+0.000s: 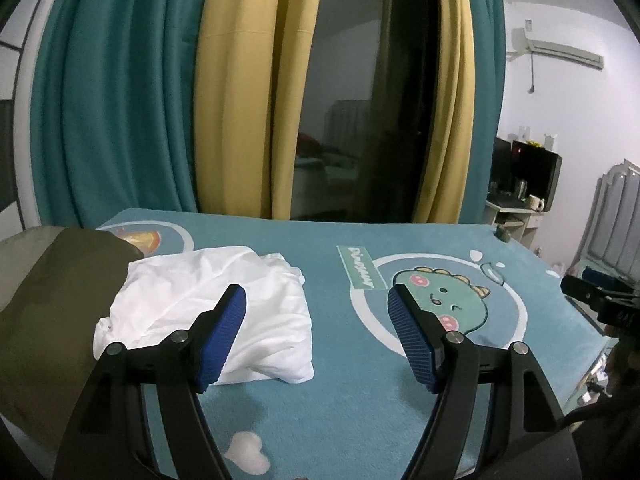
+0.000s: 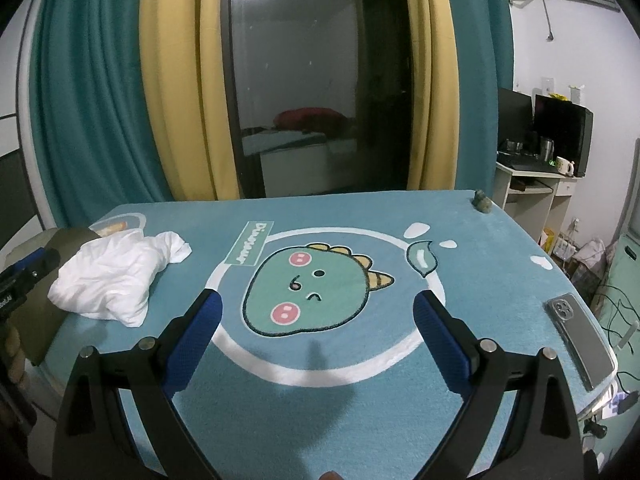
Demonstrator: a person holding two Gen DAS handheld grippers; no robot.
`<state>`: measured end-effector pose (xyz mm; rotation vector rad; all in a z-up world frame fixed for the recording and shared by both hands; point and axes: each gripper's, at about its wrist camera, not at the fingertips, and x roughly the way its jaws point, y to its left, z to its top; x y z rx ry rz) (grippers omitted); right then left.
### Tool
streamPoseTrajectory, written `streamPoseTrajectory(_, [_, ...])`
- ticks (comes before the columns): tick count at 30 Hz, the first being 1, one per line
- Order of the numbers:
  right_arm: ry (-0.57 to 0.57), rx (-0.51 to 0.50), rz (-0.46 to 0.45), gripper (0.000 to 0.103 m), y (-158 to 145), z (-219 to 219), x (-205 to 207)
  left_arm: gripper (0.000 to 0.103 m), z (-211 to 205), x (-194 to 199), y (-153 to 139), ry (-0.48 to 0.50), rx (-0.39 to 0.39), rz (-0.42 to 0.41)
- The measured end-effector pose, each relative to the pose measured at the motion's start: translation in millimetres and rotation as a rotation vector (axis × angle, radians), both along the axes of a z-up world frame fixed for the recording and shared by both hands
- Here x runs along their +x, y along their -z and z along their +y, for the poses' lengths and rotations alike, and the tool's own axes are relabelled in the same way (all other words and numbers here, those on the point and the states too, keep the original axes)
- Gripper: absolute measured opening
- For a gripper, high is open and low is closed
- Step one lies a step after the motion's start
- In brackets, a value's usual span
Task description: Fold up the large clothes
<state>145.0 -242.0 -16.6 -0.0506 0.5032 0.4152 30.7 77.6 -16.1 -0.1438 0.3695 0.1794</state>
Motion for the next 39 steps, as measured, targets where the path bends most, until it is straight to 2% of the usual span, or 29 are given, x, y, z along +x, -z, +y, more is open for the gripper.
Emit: streamPoseTrajectory(39, [-0.017,-0.009,0.009,0.096,0.7,8.9,3.0,0.076,-0.5,3.3,-1.5,0.0,0.004,-0.002])
